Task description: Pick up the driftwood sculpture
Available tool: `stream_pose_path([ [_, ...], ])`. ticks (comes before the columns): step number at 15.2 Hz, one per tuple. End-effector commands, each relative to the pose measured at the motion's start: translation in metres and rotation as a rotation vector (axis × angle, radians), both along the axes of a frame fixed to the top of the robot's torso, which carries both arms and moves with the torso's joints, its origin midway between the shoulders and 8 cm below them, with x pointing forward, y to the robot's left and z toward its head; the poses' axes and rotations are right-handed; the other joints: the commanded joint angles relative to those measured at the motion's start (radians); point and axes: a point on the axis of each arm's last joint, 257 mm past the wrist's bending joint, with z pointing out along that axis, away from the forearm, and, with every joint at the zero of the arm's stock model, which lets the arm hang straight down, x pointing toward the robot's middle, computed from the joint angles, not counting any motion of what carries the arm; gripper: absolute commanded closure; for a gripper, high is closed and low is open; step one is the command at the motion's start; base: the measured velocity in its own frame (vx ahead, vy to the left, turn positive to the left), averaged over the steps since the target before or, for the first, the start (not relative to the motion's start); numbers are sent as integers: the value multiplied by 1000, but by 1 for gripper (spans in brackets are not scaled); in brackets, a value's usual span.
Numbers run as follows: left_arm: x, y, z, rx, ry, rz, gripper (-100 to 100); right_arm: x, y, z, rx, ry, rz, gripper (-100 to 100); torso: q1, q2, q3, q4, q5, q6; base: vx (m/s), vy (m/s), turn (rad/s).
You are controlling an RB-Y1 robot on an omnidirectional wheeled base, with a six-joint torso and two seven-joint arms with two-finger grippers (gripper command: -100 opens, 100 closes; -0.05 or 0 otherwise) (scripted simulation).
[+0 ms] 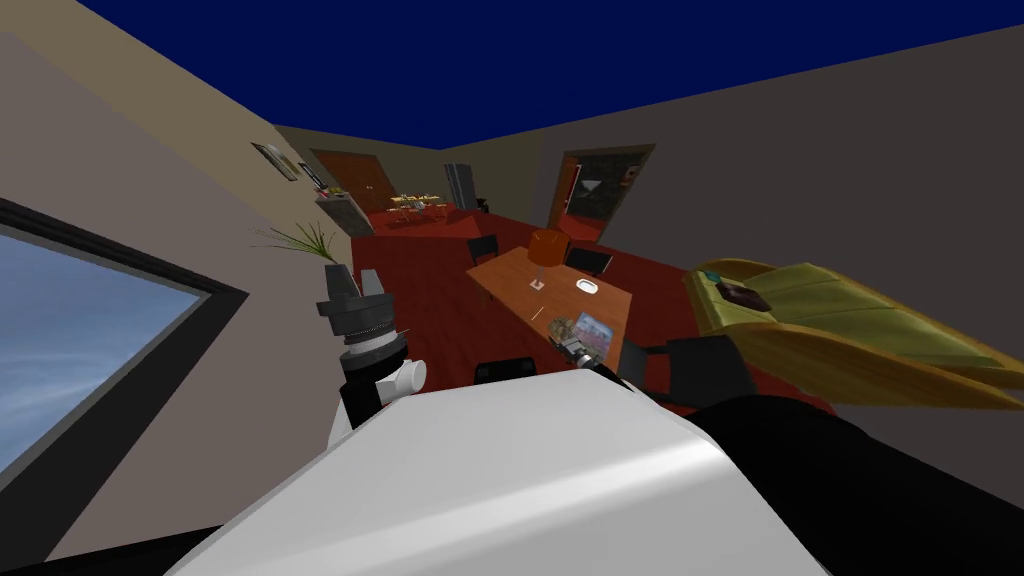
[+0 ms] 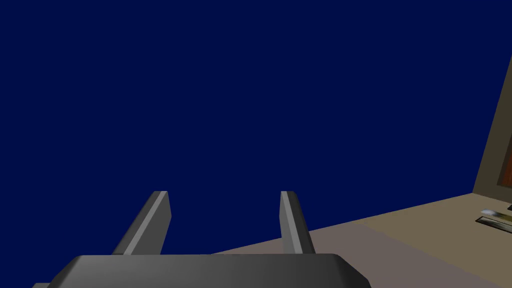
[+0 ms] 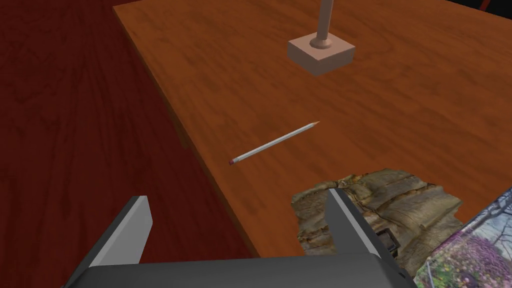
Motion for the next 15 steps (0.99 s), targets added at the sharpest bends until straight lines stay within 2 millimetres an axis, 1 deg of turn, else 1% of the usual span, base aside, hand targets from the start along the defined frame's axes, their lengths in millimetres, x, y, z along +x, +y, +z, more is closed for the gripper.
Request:
stream_pose_path([
  [1,0,0,0,0,0,0,0,-9,-5,-13,40,51,-21,-100,0,0,0,0,0,0,-29,-61,368],
  [2,0,0,0,0,0,0,0,-9,-5,-13,60,55,-29,-100,-1,0,0,0,0,0,-21,-50,181],
  [4,0,0,0,0,0,0,0,-9,-5,-13,81,60,-38,-100,1,0,0,0,0,1,-7,-21,13],
  [5,0,0,0,0,0,0,0,-23,-13,-29,103,124,-58,-100,2,-1,0,0,0,1,-20,-25,342],
  [6,0,0,0,0,0,0,0,-23,-13,-29,115,127,-63,-100,2,-1,0,0,0,0,-32,-46,425],
  [7,0,0,0,0,0,0,0,-23,-13,-29,133,131,-71,-100,0,0,0,0,0,0,-23,-47,173],
  [9,0,0,0,0,0,0,0,-23,-13,-29,152,135,-80,-100,1,-1,0,0,0,1,-7,-25,-27],
  [10,0,0,0,0,0,0,0,-38,-21,-45,173,197,-104,-100,2,-1,-1,0,0,1,-16,-18,341],
  [11,0,0,0,0,0,0,0,-38,-21,-45,189,200,-112,-100,2,-1,0,0,0,0,-27,-42,434],
  [13,0,0,0,0,0,0,0,-38,-21,-45,219,207,-127,-100,0,-1,0,0,0,1,-18,-41,73],
  [14,0,0,0,0,0,0,0,-53,-30,-59,230,264,-150,-100,1,-1,0,0,0,1,-22,-38,330],
  [15,0,0,0,0,0,0,0,-53,-30,-59,245,267,-158,-100,0,-1,0,0,0,0,-29,-53,383],
])
